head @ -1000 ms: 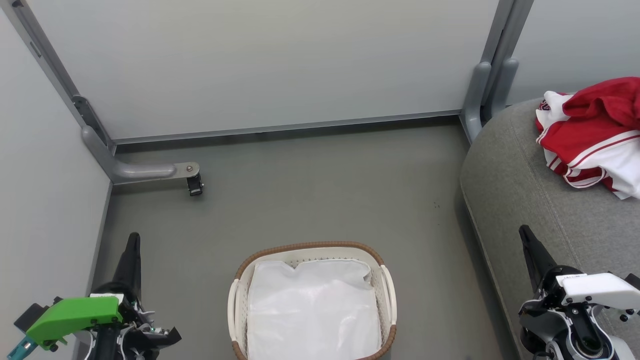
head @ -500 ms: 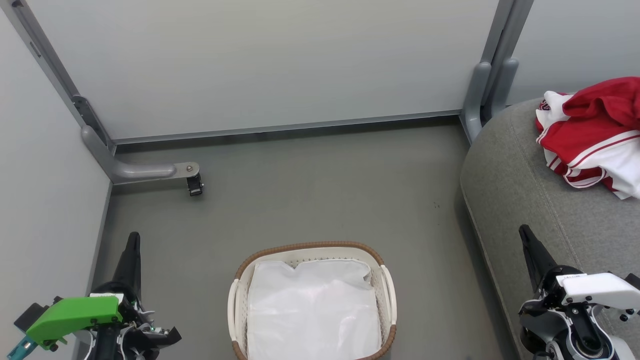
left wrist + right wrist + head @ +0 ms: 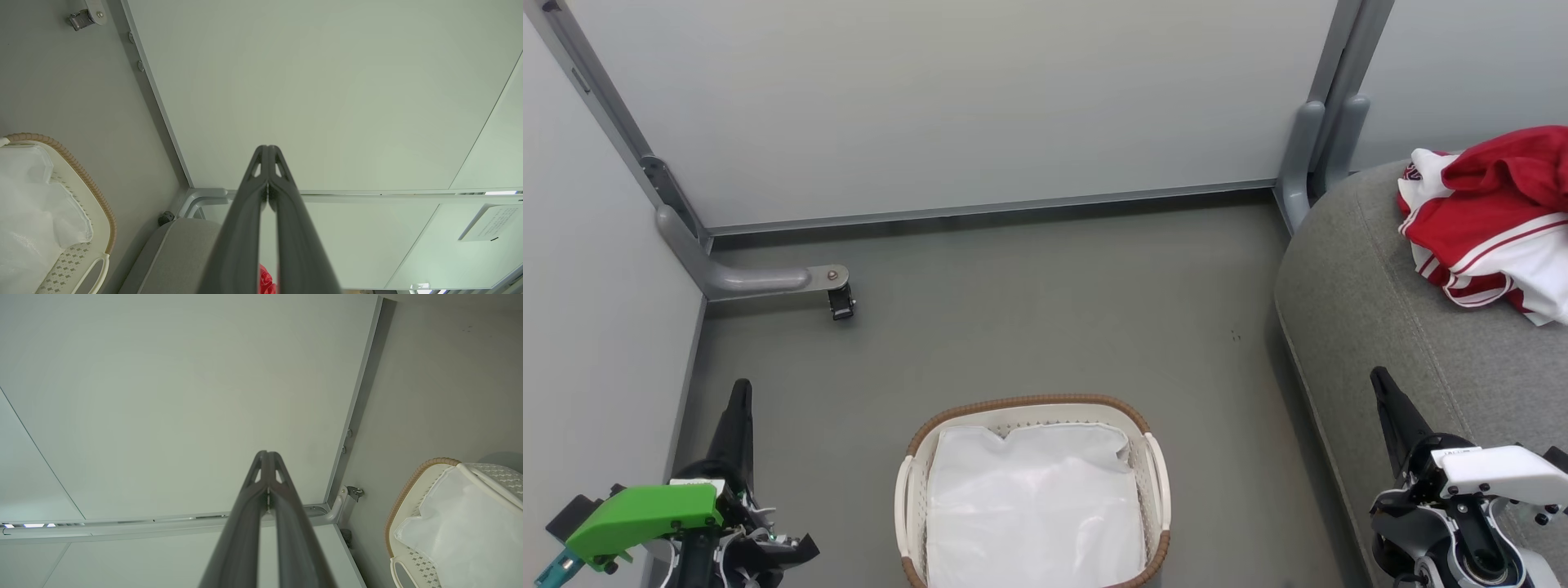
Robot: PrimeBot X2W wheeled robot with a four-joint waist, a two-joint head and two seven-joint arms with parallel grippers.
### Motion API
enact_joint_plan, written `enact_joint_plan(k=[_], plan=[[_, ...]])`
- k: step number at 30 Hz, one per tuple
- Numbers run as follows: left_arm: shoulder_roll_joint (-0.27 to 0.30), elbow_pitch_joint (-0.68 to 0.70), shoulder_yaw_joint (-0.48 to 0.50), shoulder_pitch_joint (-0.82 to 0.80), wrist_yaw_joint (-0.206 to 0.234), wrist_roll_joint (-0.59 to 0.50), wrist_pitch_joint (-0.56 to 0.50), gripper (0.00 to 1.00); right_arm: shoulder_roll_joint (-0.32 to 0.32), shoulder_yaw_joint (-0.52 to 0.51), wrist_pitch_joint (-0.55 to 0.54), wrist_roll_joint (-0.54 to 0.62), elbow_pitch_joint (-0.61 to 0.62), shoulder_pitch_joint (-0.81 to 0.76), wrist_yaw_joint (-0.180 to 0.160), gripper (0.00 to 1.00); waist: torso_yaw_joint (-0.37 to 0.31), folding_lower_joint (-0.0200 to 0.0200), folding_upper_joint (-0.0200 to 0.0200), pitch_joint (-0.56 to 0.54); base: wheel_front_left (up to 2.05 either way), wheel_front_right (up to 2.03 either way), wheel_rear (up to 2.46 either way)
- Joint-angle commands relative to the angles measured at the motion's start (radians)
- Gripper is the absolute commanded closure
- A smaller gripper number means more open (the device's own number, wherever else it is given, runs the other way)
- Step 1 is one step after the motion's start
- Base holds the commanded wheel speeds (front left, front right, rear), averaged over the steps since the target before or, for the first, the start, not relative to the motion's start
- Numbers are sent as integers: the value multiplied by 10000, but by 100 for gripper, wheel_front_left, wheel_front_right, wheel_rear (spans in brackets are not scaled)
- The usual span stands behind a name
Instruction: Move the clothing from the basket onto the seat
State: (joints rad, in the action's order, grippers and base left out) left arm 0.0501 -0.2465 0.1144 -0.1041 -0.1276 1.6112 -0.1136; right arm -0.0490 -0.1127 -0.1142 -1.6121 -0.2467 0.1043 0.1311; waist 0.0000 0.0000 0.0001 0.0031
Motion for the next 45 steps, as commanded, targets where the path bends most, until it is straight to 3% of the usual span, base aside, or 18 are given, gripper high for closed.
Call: enact_joint_plan(k=[1,45], plan=[[-1,27,24,-102,-66,30,-46,100,-49,-26,-18,-27,43,79,-7,100,0,0,-1,0,0,0,0],[-1,27,20,-101,-66,33,-44,100,-41,-35,-33,-12,41,79,-7,100,0,0,-1,0,0,0,0]])
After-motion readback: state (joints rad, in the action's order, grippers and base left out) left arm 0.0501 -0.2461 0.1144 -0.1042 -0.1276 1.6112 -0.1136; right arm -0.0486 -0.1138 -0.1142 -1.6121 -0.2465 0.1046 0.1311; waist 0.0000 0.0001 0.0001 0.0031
